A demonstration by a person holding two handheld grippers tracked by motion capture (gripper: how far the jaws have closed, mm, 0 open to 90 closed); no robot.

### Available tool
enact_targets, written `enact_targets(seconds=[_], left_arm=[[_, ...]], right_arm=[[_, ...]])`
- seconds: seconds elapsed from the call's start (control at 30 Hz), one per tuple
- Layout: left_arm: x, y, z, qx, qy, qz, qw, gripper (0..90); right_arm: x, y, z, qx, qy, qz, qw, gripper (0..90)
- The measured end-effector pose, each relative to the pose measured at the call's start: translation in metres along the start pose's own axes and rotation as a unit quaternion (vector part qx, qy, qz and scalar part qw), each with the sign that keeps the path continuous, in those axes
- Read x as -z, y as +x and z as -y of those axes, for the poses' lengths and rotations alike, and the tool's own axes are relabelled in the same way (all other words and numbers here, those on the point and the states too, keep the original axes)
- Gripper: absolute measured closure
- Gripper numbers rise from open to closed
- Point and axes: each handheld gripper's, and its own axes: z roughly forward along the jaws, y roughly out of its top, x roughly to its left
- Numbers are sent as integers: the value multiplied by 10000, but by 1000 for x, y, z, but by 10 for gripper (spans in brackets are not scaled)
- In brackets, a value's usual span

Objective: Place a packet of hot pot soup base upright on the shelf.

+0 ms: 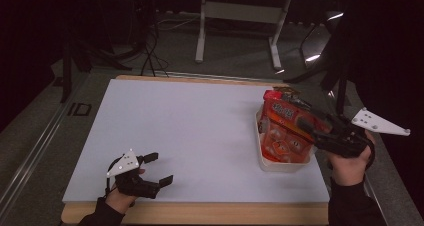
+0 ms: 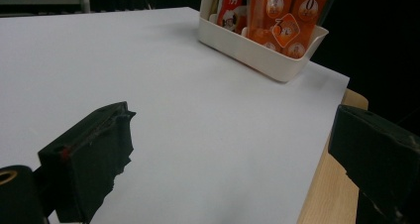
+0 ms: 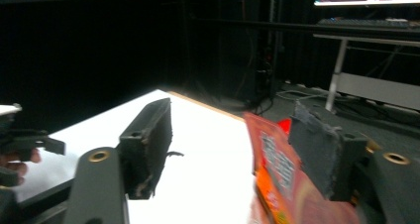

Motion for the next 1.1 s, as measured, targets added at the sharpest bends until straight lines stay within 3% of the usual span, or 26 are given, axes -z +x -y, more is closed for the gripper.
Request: enact_targets(seconds=[0.43, 0.47, 0.63, 0.8, 0.93, 1.1], left_arm=[[0, -1, 0, -57, 44, -6, 10000, 37], [0, -2, 0, -69, 49, -3, 10000, 37], [0, -2, 0, -78, 40, 6, 10000, 37], [0, -2, 0, -71, 40, 9, 10000, 37], [0, -2, 0, -82, 38, 21, 10000, 37], [0, -2, 0, -90, 34, 22, 10000, 37]], right_arm=[[-26, 31, 8, 142, 227, -384, 9989, 264], [-31, 40, 13, 110, 246, -556, 9981, 241], [-44, 53, 27, 71, 409, -796, 9960, 193], [-52, 59, 40, -23, 451, -974, 9942, 153], [-62, 65, 56, -114, 602, -1220, 9906, 136], [-68, 67, 68, -159, 696, -1258, 9895, 136]])
